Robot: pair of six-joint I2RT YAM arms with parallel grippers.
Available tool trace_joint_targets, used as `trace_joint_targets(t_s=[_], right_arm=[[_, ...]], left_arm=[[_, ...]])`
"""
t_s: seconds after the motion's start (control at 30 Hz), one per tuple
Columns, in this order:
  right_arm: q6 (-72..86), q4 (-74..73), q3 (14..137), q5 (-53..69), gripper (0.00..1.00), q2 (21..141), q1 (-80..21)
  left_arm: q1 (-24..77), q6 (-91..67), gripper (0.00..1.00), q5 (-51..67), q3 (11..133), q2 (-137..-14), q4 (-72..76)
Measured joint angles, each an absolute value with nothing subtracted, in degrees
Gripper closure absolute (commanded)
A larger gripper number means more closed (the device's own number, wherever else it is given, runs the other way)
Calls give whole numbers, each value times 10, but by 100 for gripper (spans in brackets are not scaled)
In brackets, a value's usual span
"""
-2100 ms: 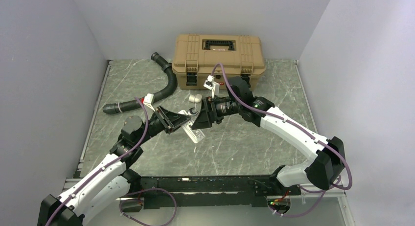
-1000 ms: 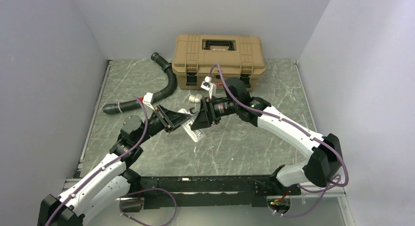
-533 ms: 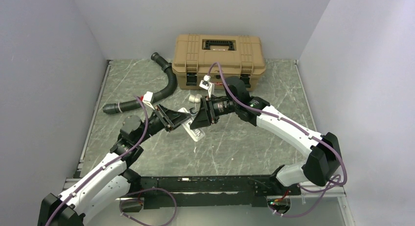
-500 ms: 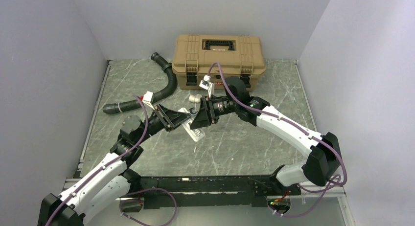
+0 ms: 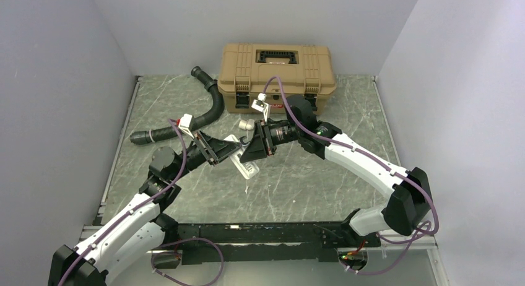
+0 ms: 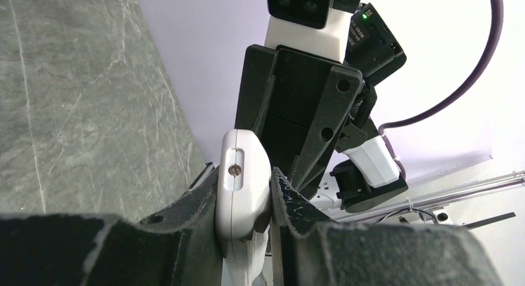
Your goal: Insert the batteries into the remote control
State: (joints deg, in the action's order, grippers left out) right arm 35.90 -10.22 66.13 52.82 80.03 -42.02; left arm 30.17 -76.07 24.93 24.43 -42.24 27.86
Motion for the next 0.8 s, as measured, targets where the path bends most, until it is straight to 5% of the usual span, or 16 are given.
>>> trace_joint_targets(t_s=[0.33,0.57,0.8], right_arm=[[365,-98,661,537,75,804,-419],[357,-103,662,527,40,804,-421],[340,-114,662,508,36,804,-422]], left_arm=[[300,-757,100,257,244,-422,284],[300,-757,100,257,244,-427,286],[301,-757,100,258,244,-426,293]])
